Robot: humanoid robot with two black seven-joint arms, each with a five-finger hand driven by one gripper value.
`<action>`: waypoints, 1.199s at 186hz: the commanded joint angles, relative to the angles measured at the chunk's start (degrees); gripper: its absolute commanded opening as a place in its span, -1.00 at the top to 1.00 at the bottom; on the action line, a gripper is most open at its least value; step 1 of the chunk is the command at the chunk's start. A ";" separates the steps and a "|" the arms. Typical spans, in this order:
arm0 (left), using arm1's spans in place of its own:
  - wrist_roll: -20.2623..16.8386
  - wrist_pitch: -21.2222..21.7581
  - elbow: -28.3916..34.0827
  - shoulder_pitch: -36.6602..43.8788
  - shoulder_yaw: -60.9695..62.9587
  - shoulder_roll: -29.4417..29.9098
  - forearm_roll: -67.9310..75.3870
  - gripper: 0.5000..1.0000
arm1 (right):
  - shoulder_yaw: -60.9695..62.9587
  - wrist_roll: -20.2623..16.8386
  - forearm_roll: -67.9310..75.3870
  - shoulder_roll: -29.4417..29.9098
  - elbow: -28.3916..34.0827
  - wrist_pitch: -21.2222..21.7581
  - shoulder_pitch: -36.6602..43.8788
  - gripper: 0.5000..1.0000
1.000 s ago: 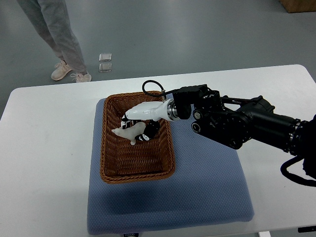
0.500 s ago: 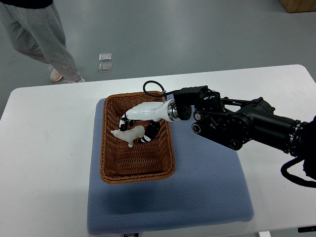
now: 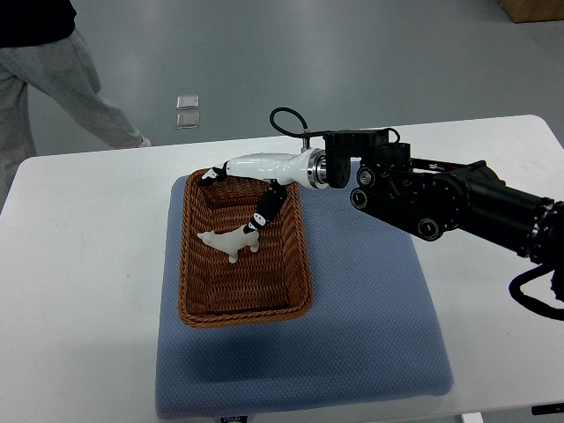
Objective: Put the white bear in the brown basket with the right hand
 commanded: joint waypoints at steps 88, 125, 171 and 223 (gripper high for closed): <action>-0.02 0.01 0.01 0.01 -0.09 0.00 0.05 -1.00 | 33.42 0.20 19.99 1.91 -0.75 -8.60 -17.59 -0.59; -0.02 0.01 0.01 0.01 -0.09 0.00 -0.04 -1.00 | 34.04 2.57 30.80 2.26 -3.74 -16.06 -19.87 -0.59; -0.02 0.01 0.01 0.01 -0.09 0.00 -0.04 -1.00 | 34.22 5.65 43.10 2.17 -5.15 -20.37 -22.24 -0.59; -0.02 0.01 0.01 0.01 -0.09 0.00 -0.04 -1.00 | 34.22 6.44 57.08 2.17 -8.57 -20.81 -22.33 -0.65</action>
